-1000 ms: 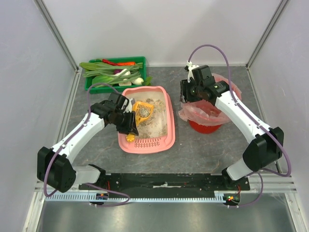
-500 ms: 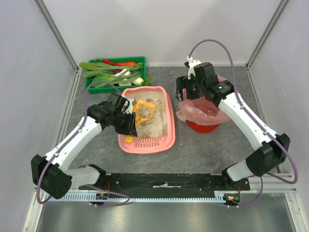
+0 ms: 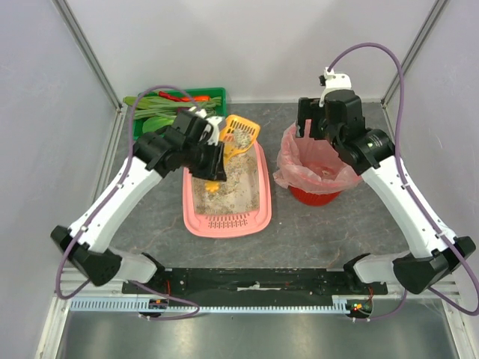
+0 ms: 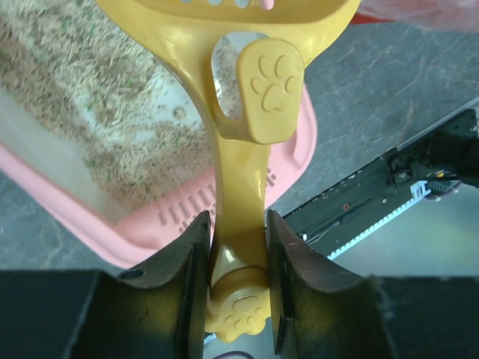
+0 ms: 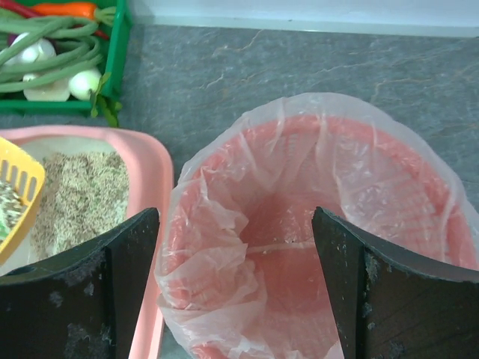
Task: Clean the litter box
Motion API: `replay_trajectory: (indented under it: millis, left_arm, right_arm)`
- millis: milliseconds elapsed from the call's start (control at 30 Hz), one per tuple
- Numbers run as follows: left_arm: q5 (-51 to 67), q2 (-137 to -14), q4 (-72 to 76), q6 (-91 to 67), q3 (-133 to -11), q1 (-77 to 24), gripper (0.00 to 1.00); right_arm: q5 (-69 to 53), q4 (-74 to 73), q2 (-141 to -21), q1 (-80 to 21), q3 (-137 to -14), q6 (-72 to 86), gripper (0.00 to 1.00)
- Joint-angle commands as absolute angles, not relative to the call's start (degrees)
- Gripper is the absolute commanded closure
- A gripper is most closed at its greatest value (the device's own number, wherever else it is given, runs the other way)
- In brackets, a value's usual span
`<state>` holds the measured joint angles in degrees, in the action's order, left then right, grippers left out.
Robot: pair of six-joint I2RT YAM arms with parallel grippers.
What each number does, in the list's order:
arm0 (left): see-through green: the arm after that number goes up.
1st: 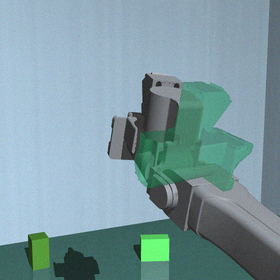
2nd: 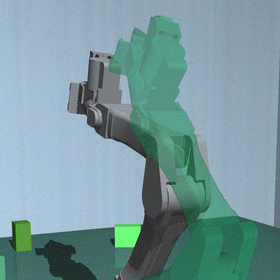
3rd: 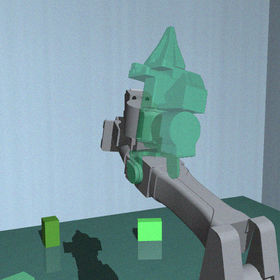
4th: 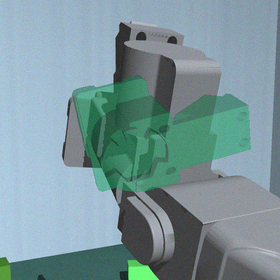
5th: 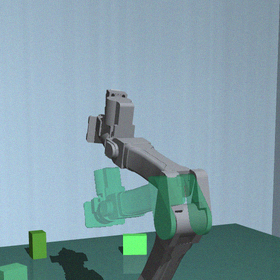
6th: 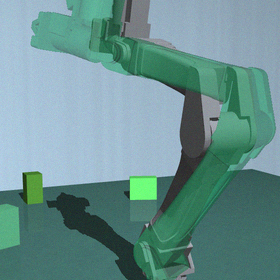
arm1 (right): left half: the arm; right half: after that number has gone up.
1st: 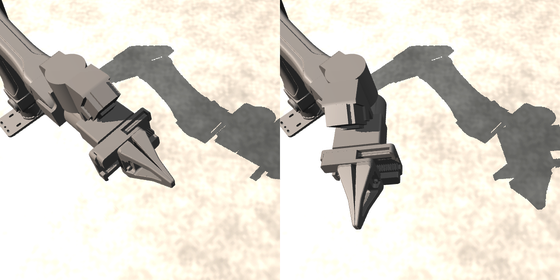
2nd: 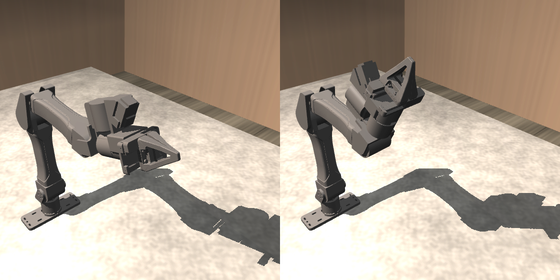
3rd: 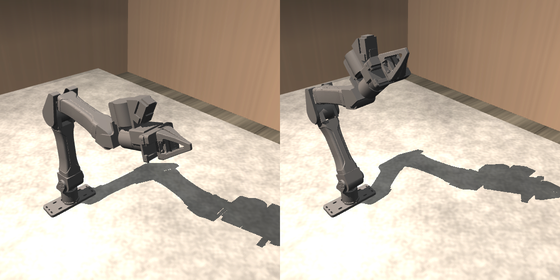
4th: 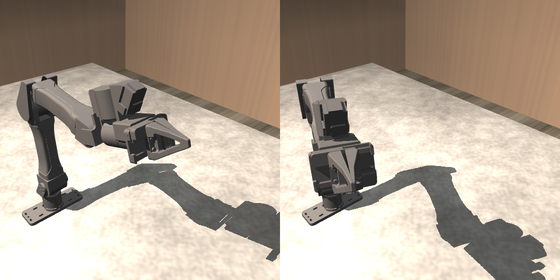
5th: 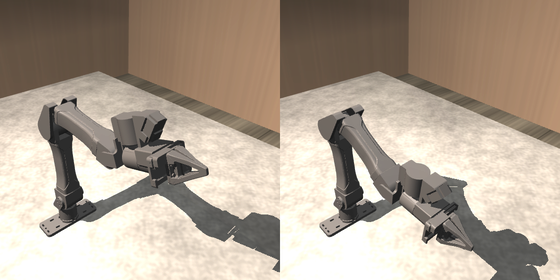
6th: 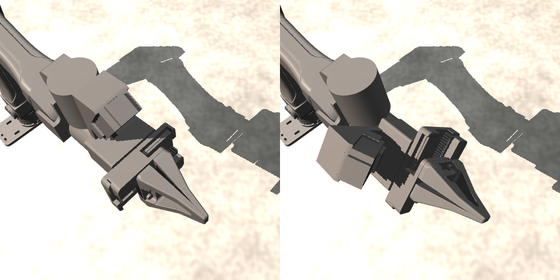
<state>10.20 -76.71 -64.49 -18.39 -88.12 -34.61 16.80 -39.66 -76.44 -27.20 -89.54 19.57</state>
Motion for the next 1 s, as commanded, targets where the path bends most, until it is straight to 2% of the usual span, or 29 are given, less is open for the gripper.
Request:
replay_trajectory:
  millis: [0,400,667,967]
  left_arm:
    - [8.27,-83.04,-64.60,-18.37,-97.97,-37.96,0.98]
    - [2.64,-104.21,-66.97,-16.35,-124.15,-46.66,0.98]
    - [-7.98,-117.24,-68.73,-10.12,-141.31,-52.02,0.98]
    - [-20.82,-119.36,-65.66,-1.59,-140.28,-55.72,0.98]
  right_arm:
    - [24.34,-35.77,-72.87,-27.25,-90.53,21.70,0.08]
    - [38.66,-35.60,-64.87,-27.25,-84.20,22.67,0.08]
    - [46.93,-34.54,-59.34,-27.25,-80.95,22.85,0.08]
    - [49.13,-33.49,-54.67,-27.25,-76.65,23.81,0.07]
